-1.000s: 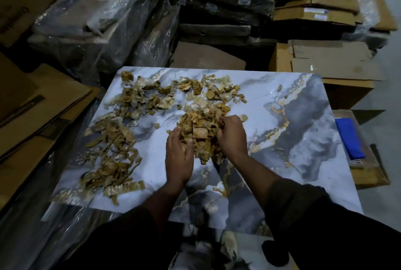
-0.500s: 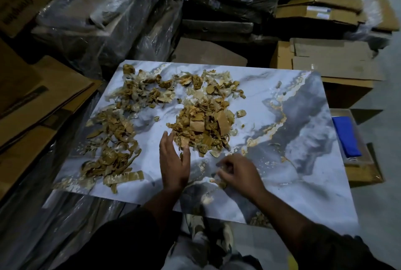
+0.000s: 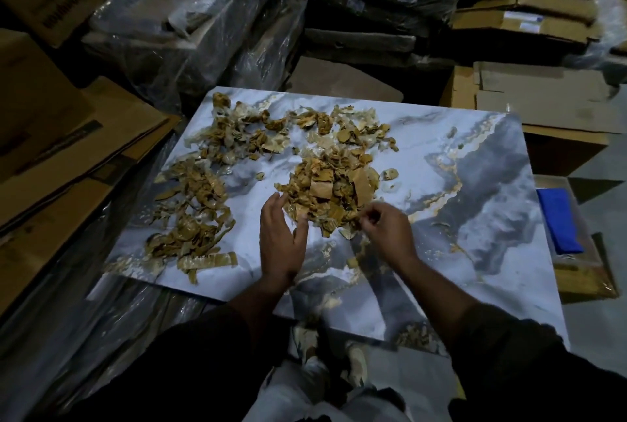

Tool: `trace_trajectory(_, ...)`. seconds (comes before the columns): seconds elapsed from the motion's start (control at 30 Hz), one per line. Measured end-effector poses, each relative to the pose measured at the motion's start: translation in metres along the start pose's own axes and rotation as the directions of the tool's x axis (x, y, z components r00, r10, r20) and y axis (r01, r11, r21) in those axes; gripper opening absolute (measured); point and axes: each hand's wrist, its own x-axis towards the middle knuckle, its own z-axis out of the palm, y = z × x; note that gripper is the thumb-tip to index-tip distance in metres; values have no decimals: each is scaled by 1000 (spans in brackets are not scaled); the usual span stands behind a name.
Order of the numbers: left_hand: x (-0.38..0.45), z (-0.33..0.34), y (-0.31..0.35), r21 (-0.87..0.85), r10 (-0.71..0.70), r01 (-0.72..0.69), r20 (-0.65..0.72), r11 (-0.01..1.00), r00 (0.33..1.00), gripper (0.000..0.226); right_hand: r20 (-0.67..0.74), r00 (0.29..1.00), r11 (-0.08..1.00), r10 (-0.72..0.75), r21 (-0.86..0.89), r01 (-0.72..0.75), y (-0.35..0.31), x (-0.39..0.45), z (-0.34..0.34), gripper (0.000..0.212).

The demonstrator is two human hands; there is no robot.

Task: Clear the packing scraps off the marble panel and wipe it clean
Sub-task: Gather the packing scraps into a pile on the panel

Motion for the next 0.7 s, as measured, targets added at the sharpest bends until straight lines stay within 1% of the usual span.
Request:
trace_trajectory(0.1,7,-5,-3,-23,7,-7,-13,1000,1000,52,-105,994,1000,-8,20,10,-26,34,-13,10)
trace_trajectory(0.2,13,-11,-7,-39,12,-13,-18,999,1000,53,-160,987,1000,-23,7,24,-47,62,-13,8)
trace_trajectory(0.27,16,-13,-9,-39,11,-11,2,999,1000,56,-151,988,1000,-18,-13,16,-54,75,-8,11)
trace_trajectory(0.3,18,-14,-10,-42,10,-9,15,999,1000,57,-122,992,999,-12,-34,8,-55,79,-4,14)
trace_trajectory(0.4,23,-19,-17,-58,11,-9,33,998,999,50,-40,999,996,-17,-92,14,-55,77,8,23)
trace_trajectory(0.47,26,-26,-24,-54,14,-12,30,998,999,46,-81,993,979,-83,-192,66,-54,66,17,28)
trace_trajectory(0.53,29,-36,-32,-44,2,-1,26,999,1000,44,-153,968,930,-199,-341,137,-59,54,25,27)
trace_trajectory(0.57,30,-41,-38,-40,-6,7,11,999,1000,43,-172,948,903,-267,-387,185,-64,48,30,24)
trace_trajectory(0.63,34,-55,-51,-27,-21,20,-30,999,999,42,-163,908,866,-385,-405,295,-81,35,45,17)
trace_trajectory(0.7,42,-72,-67,-13,-44,43,-73,999,996,42,-89,884,843,-460,-358,402,-101,19,72,17)
